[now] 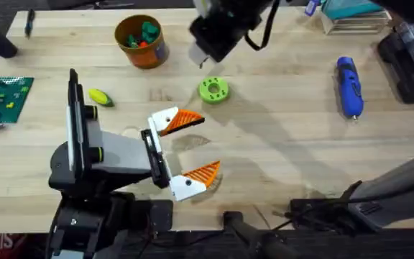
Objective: Pick up the gripper from the table and insert it into the empty holder that is missing its gripper. Then pick up a screw, insert it into the mounting hole, and use the screwdriver to tighten it. Finally, clean up the table by picking up the vegetable and placing it into the bucket.
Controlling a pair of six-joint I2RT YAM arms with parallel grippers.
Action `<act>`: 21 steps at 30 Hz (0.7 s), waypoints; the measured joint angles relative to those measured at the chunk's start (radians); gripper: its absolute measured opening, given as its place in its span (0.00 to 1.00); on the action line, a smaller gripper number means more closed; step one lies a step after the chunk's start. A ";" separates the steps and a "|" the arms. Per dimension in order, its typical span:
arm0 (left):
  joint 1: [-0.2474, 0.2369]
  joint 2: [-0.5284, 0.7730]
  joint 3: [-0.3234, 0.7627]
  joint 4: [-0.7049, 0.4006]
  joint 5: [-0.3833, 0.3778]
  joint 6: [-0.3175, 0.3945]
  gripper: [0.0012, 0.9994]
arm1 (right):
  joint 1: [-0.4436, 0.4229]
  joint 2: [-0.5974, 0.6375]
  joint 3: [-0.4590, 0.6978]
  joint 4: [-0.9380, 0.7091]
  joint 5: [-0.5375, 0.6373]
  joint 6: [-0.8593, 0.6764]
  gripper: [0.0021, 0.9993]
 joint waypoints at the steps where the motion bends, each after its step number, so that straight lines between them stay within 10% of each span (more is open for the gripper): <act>1: 0.000 0.000 0.000 0.000 0.000 0.000 0.99 | 0.013 0.000 0.015 -0.009 0.000 -0.002 0.00; 21: 0.000 0.000 0.000 -0.004 0.001 0.000 0.99 | 0.312 -0.026 0.111 -0.124 0.000 -0.010 0.00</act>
